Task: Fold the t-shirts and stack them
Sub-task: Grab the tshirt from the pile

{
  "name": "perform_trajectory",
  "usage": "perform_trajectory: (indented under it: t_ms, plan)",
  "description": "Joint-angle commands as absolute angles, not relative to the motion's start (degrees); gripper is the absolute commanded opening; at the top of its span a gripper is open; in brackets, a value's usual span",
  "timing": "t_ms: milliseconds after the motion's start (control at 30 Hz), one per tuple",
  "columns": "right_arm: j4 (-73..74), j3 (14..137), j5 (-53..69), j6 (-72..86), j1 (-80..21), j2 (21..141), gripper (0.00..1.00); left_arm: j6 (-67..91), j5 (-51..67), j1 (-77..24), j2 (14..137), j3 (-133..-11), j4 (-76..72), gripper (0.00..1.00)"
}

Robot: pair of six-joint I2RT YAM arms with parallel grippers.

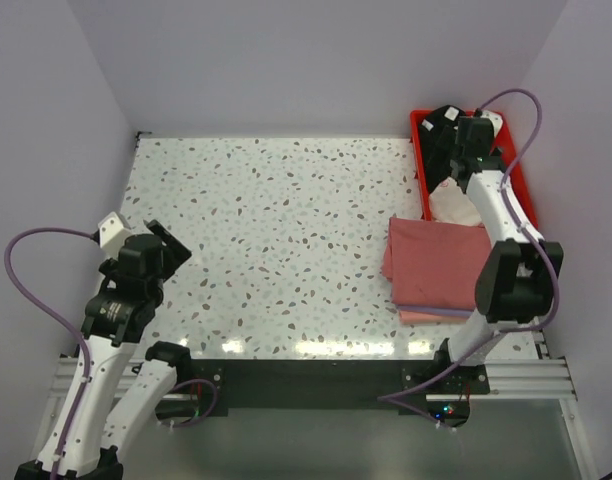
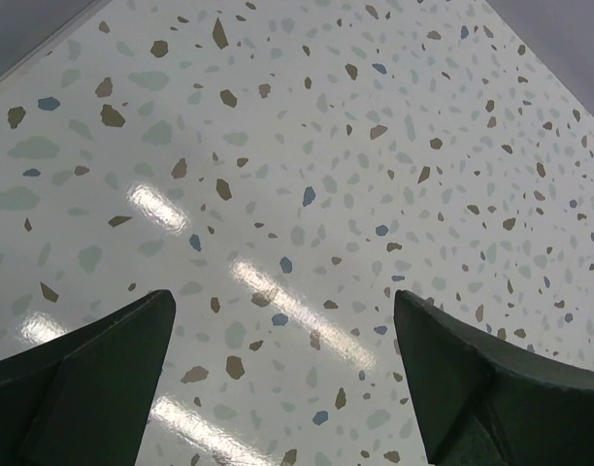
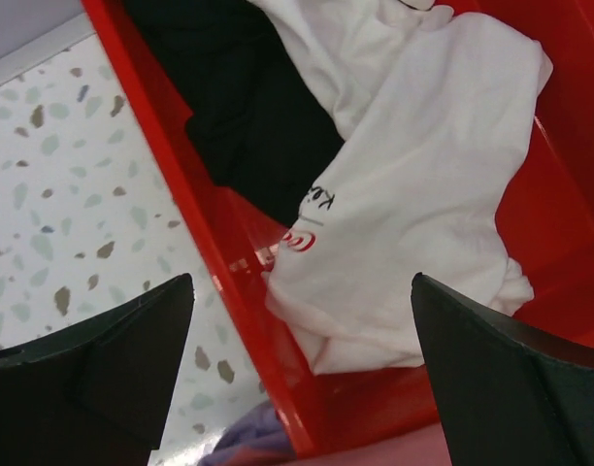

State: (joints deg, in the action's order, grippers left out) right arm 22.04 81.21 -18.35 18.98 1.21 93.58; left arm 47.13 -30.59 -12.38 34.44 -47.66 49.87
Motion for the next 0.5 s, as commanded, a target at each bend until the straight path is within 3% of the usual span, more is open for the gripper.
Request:
perform_trajectory:
  t_ms: [0,333,433,467]
  plan:
    - [29.4,90.8,-21.7,18.5,5.0,102.2,0.96,45.9,-30.3,-12.1,35.1,-47.6,46.9,1.00]
    - [21.3,94.6,-17.0,17.1,8.2,115.7,0.91,45.4,-30.1,-12.1,36.3,-48.2,46.8,1.00]
    - [21.0,96.1,-15.6,17.2,9.0,118.0,0.87,45.7,-30.3,-12.1,36.5,-47.8,47.0,1.00]
    - [20.7,96.2,-15.3,17.1,9.1,118.4,0.81,45.8,-30.1,-12.1,36.6,-47.8,47.0,1.00]
